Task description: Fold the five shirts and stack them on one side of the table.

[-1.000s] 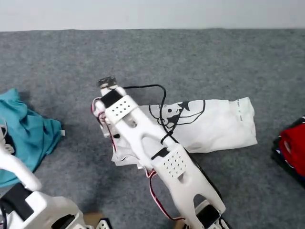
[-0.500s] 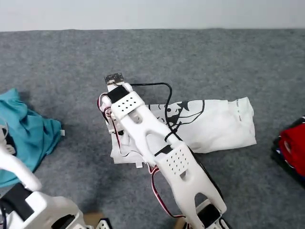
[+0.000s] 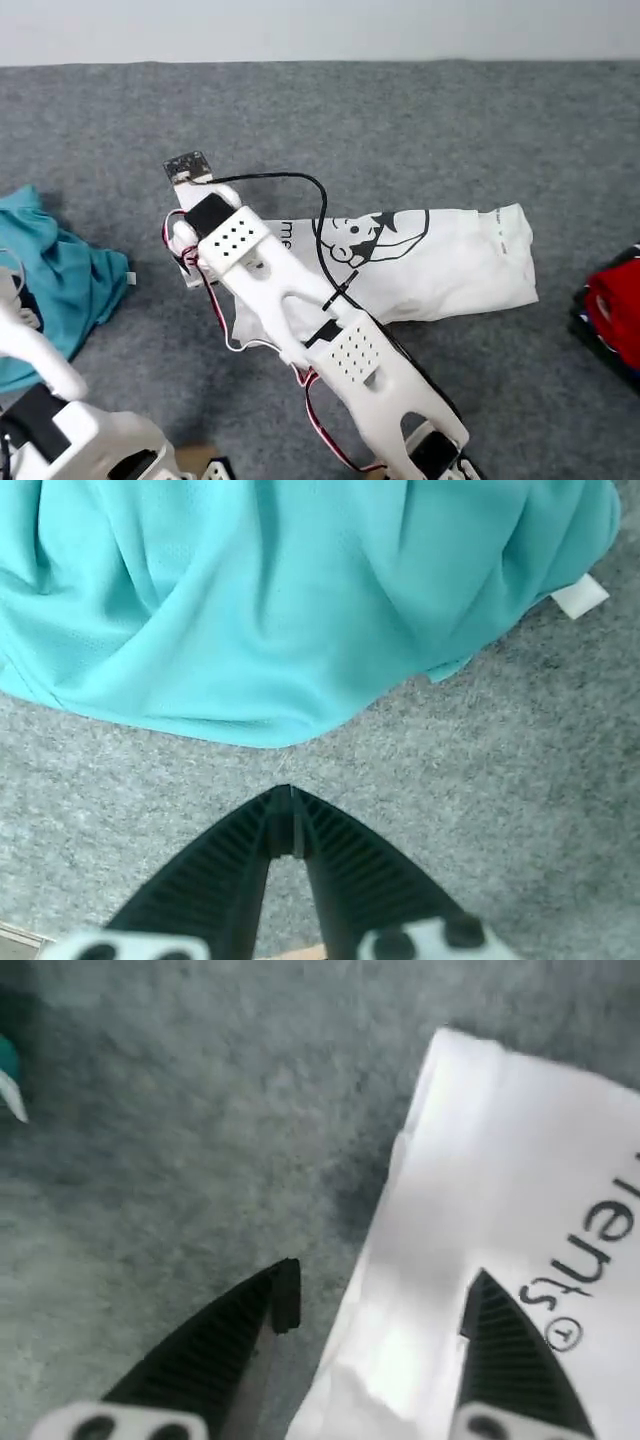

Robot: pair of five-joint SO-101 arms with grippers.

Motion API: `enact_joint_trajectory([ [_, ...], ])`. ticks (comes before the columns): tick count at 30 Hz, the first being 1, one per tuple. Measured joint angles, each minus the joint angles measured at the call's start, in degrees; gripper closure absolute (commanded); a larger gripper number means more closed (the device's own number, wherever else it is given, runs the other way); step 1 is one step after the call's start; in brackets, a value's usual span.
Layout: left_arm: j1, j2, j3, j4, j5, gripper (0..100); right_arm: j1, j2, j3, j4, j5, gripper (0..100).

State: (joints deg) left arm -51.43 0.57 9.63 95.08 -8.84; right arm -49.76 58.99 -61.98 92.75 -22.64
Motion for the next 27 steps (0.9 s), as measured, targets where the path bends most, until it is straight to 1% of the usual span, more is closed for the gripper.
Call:
enact_joint_trajectory([
  [8, 0.0, 0.0, 0.0, 0.0, 0.0, 100, 0.7, 4.0, 0.0, -0.1, 0.0, 76.7],
  [10, 0.0, 0.0, 0.0, 0.0, 0.0, 100, 1.4, 4.0, 0.0, -0.1, 0.0, 81.8],
  [13, 0.0, 0.0, 0.0, 0.0, 0.0, 100, 2.9, 4.1, 0.0, -0.1, 0.1, 92.4],
  [15, 0.0, 0.0, 0.0, 0.0, 0.0, 100, 4.5, 4.6, 0.0, 0.0, 1.8, 96.9],
  [20, 0.0, 0.0, 0.0, 0.0, 0.0, 100, 7.5, 5.5, -0.1, 0.1, 4.3, 97.6],
  [24, 0.0, 0.0, 0.0, 0.0, 0.0, 100, 7.5, 5.9, -0.8, 0.7, 4.6, 98.7],
  [27, 0.0, 0.0, 0.0, 0.0, 0.0, 100, 7.5, 6.4, -5.0, 3.3, 4.7, 98.8],
])
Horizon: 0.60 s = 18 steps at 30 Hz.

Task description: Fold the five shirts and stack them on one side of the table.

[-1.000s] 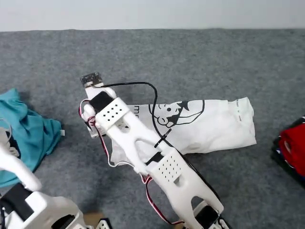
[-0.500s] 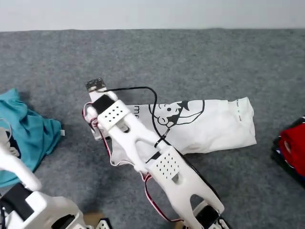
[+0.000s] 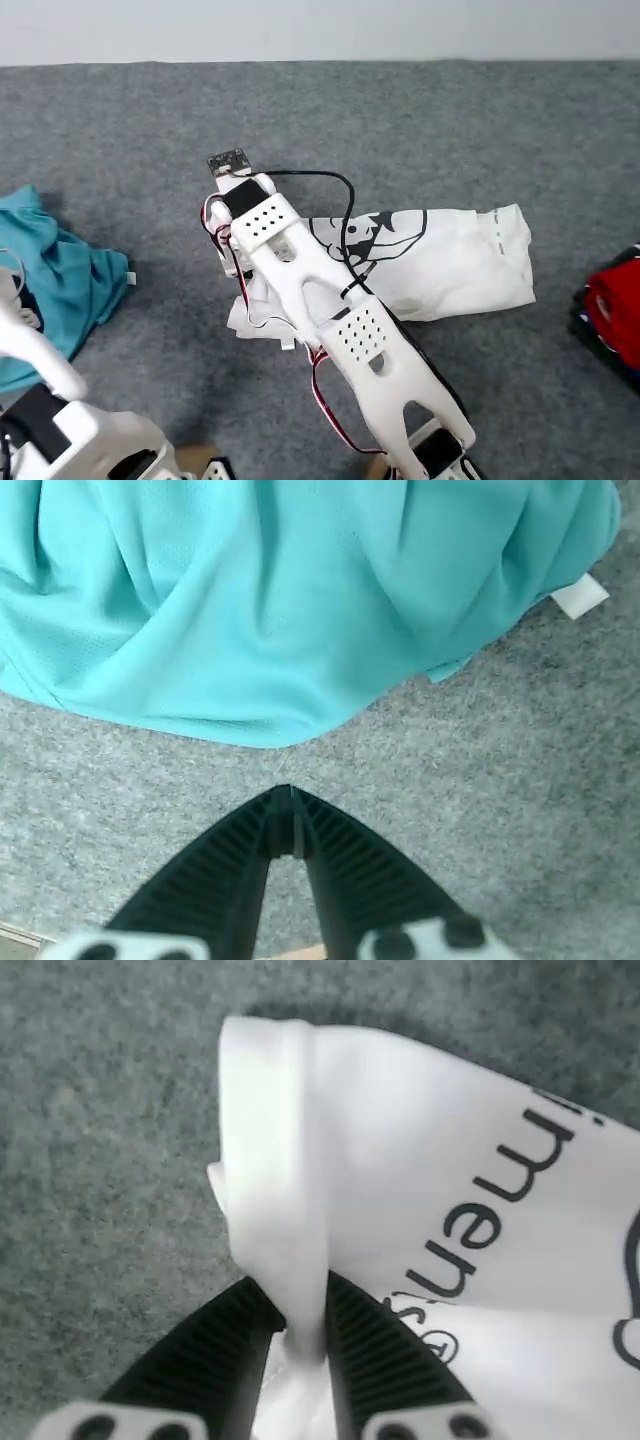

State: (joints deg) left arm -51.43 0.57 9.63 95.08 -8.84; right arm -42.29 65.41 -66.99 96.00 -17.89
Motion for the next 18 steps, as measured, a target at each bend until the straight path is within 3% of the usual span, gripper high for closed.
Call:
enact_joint_trajectory([
  [6, 0.0, 0.0, 0.0, 0.0, 0.0, 100, 0.5, 0.1, -11.9, 4.4, 1.8, 98.8],
  [11, 2.4, 0.0, 0.0, 0.0, 0.0, 100, 4.4, -3.0, -12.5, 4.5, 3.3, 98.8],
  [18, 6.1, 0.0, 0.0, 0.0, 3.3, 100, 12.2, -15.4, 2.3, 4.5, 6.2, 98.8],
])
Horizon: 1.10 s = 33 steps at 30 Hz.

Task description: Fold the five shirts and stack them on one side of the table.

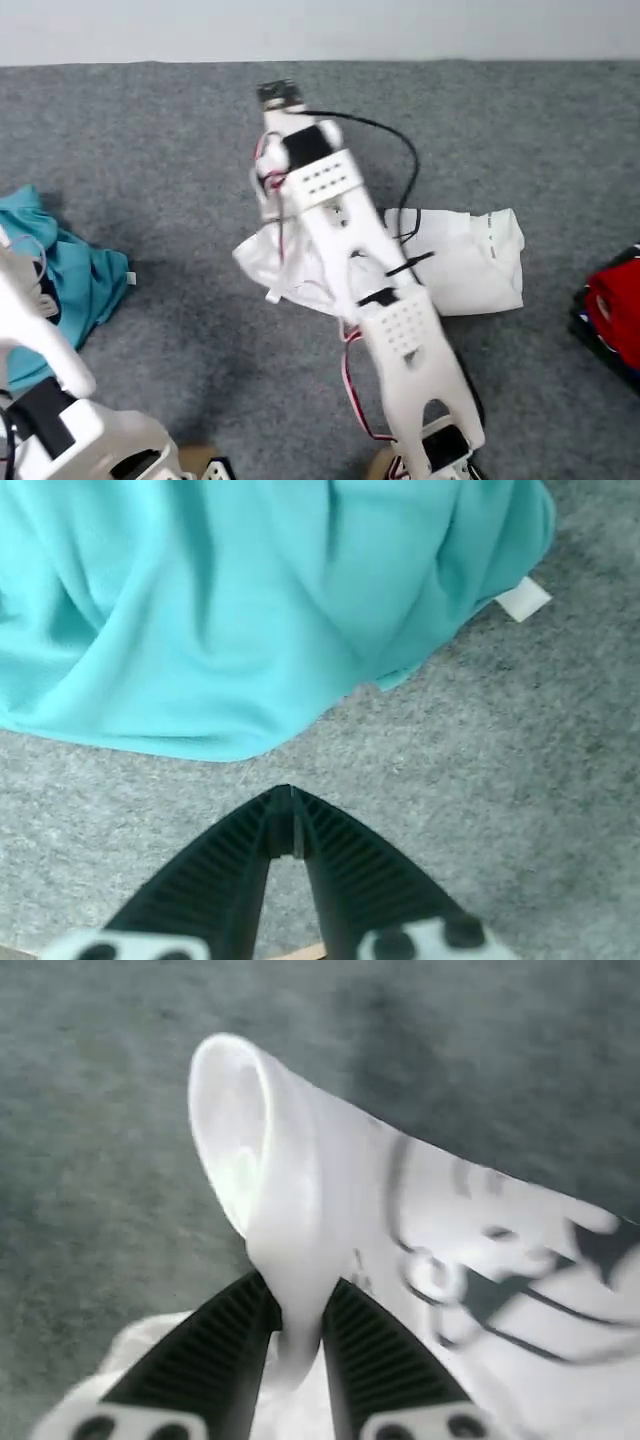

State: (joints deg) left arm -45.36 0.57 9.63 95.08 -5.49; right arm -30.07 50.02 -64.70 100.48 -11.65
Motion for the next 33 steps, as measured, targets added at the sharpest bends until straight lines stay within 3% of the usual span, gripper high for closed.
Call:
enact_joint_trajectory([
  [13, 1.1, 0.0, 0.0, 0.0, 0.5, 100, 18.7, -24.3, 35.5, 0.0, 17.7, 98.8],
  [22, 1.1, 0.0, 0.0, 0.0, 0.5, 100, 31.9, -25.1, 37.4, 0.0, 27.8, 98.8],
  [33, 1.1, 0.0, 0.0, 0.0, 0.5, 100, 41.2, -21.1, 37.4, -0.5, 33.9, 98.8],
])
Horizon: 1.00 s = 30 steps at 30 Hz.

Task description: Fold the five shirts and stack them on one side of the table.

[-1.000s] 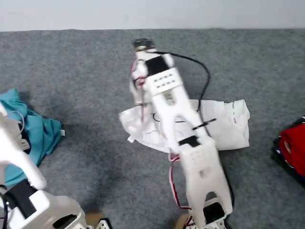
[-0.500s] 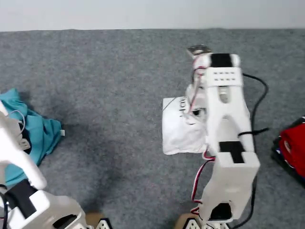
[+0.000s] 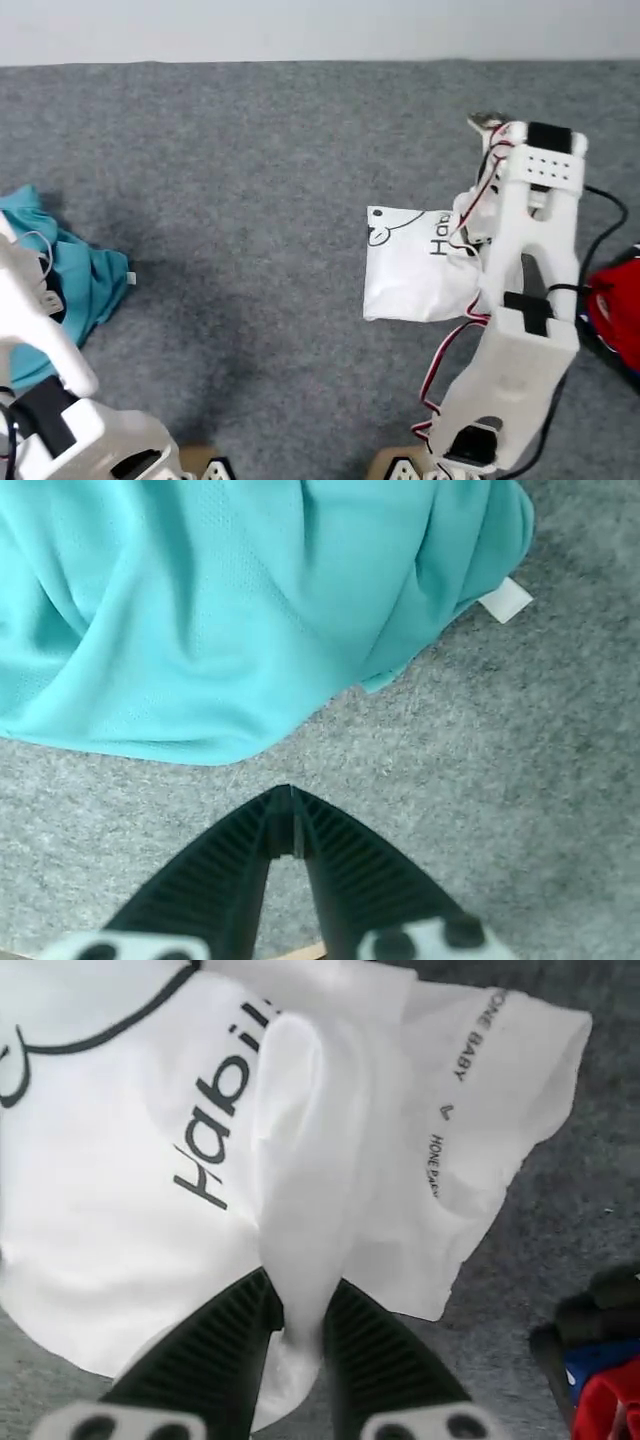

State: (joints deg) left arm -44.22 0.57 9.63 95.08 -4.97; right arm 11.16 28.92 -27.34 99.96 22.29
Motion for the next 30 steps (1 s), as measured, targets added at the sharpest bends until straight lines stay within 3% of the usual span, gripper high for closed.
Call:
enact_joint_trajectory([
  [30, 0.0, 0.0, 0.0, 0.0, 0.0, 100, 5.5, 4.3, -0.1, -10.8, 1.2, 98.8],
])
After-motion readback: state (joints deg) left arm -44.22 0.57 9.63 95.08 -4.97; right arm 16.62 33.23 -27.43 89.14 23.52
